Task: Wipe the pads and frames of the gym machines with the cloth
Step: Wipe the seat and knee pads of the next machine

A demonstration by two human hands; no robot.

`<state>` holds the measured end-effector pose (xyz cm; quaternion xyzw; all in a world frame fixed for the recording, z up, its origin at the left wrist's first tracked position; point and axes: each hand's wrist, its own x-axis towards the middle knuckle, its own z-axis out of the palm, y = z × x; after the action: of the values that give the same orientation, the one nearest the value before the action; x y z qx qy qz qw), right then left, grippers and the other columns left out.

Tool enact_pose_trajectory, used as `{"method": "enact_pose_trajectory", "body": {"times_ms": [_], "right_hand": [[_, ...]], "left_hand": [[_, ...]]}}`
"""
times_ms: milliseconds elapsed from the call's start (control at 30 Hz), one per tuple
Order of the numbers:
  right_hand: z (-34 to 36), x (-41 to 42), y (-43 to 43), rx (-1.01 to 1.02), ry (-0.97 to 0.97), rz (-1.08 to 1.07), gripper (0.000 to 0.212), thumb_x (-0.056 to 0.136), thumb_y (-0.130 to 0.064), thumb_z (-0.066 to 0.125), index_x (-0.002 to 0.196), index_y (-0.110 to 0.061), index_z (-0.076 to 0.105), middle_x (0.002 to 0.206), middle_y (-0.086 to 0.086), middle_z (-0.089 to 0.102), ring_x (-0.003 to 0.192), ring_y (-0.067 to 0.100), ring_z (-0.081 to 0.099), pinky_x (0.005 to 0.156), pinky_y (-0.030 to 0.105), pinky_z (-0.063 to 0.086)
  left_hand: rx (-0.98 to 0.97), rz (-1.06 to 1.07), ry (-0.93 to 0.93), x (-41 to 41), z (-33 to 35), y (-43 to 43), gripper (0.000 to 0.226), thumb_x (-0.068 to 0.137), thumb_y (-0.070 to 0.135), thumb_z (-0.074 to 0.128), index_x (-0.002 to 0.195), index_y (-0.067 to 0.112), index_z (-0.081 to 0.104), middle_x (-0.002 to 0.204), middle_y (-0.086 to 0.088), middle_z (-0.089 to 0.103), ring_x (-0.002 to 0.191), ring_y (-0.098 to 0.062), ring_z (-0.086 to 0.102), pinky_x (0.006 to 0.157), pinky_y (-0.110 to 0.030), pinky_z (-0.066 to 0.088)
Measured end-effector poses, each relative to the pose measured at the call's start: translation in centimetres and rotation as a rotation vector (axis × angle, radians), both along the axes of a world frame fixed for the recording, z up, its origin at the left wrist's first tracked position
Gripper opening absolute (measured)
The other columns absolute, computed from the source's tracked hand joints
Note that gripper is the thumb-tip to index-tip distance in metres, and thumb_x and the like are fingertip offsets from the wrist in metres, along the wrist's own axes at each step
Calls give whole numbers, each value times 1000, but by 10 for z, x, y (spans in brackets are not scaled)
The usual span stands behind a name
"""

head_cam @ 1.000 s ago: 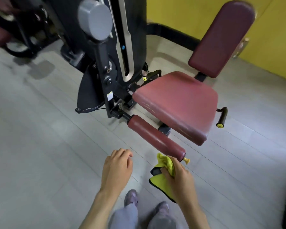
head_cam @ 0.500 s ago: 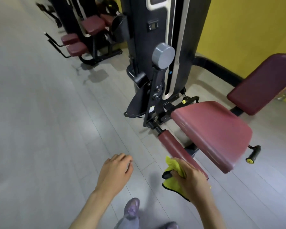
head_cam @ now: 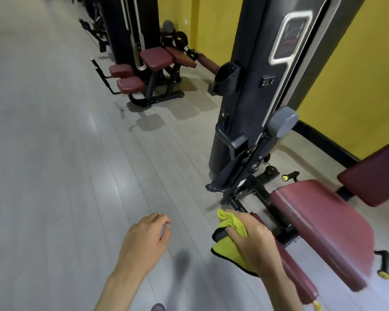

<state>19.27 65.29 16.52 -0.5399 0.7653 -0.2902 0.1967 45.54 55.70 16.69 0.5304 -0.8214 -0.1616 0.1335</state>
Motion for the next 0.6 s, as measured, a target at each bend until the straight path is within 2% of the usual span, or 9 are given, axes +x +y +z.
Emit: {"method": "enact_pose_trajectory", "body": {"times_ms": [167,267,333,467,600], "right_hand": [[22,58,-90,19,30,53,35,93,-40,68,123,-57,61,116,-31,64,106,-1,57,80,11,38],[27,84,-139,-20,-3,66,34,92,-38,70,122,-52,64,117,-27,67,105,2,62,87,25,49],[25,95,-174,-14,-25,76,32,91,-36,69,120,-50,66,116,-30,67,105,2,64,90,29,51],[14,110,-245,39,27,99,24,91,-41,66,114,-50,64,112,-31,66,98,4,63,85,30,51],[1,123,-339,57,-9,92,24,93,-32,69,111,-46,66,108,-26,59,101,4,58,80,22,38]], "left_hand": [[18,97,50,80,12,-54,9,95,24,65,102,30,68,94,15,66,87,-15,66,69,-33,52],[66,135,96,108,11,-89,21,97,23,62,115,32,65,98,17,64,91,-9,63,71,-28,48],[85,148,112,120,8,-117,25,99,24,59,123,31,63,102,18,63,94,-5,60,72,-24,44],[57,201,98,138,3,-184,21,97,22,61,116,28,67,102,17,66,92,-8,64,70,-22,43],[45,236,68,152,3,-264,16,95,20,64,108,27,69,96,16,68,84,-10,66,67,-28,53]]}}
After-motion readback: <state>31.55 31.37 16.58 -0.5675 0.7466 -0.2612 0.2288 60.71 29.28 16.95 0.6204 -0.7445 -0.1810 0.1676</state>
